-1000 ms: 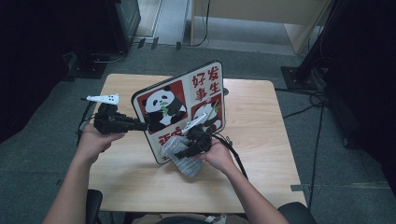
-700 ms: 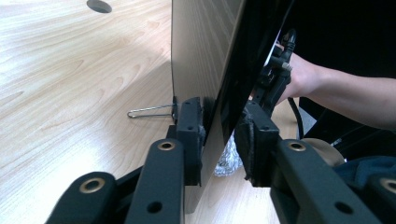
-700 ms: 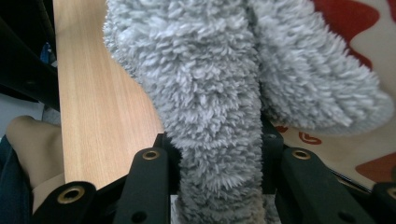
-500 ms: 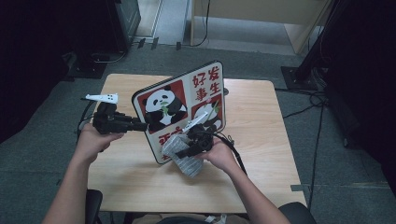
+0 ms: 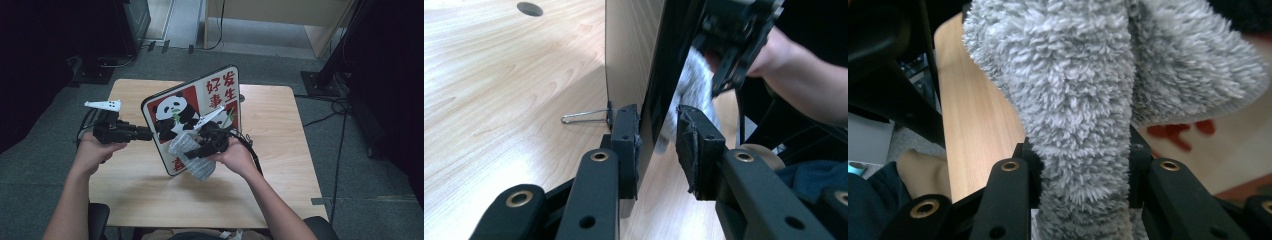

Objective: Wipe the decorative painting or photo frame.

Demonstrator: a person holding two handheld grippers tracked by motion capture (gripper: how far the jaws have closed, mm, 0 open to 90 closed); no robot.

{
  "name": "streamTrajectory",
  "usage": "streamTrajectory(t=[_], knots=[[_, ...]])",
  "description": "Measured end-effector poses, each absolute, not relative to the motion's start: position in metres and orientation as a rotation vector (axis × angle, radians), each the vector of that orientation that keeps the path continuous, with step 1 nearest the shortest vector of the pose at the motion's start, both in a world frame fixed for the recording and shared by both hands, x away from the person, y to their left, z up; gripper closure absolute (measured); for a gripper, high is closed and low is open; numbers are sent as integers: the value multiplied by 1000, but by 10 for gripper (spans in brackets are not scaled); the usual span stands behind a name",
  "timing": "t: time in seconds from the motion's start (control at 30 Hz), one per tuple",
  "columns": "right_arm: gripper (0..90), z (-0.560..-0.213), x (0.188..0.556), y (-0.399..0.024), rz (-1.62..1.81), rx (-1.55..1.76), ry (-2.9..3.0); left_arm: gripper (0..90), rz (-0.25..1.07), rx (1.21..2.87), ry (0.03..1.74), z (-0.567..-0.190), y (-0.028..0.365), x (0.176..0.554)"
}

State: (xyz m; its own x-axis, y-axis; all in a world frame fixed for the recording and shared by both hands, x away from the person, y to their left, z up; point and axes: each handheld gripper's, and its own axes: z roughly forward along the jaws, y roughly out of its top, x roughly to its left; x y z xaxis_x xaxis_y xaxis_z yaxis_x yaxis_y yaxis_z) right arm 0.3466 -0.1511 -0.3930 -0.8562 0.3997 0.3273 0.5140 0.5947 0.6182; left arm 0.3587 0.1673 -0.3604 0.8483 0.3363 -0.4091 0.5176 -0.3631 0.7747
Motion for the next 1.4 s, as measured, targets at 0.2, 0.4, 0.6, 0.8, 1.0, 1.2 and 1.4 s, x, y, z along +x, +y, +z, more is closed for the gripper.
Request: streamTrajectory(t=[0.2,0.4,0.6,0.8,1.0,1.2,1.4], knots=[[666,-363,352,-144,-1144,-754,-2675,721,-214,1975,626,-360,171,358],[666,-337,354,-135,-1174,-727,-2692,738,-205,1962,644,-362,178,357],[666,-314,357,-125,-1203,-691,-2706,763,-194,1943,667,-364,185,359],[666,-292,360,-117,-1244,-663,-2714,786,-185,1947,674,-366,185,365],[666,-270,361,-110,-1262,-646,-2728,788,-186,1944,674,-368,180,373],[666,-254,362,-100,-1278,-630,-2742,788,-202,1953,646,-369,170,381],[665,-249,368,-95,-1287,-646,-2743,786,-223,1950,625,-369,168,385]])
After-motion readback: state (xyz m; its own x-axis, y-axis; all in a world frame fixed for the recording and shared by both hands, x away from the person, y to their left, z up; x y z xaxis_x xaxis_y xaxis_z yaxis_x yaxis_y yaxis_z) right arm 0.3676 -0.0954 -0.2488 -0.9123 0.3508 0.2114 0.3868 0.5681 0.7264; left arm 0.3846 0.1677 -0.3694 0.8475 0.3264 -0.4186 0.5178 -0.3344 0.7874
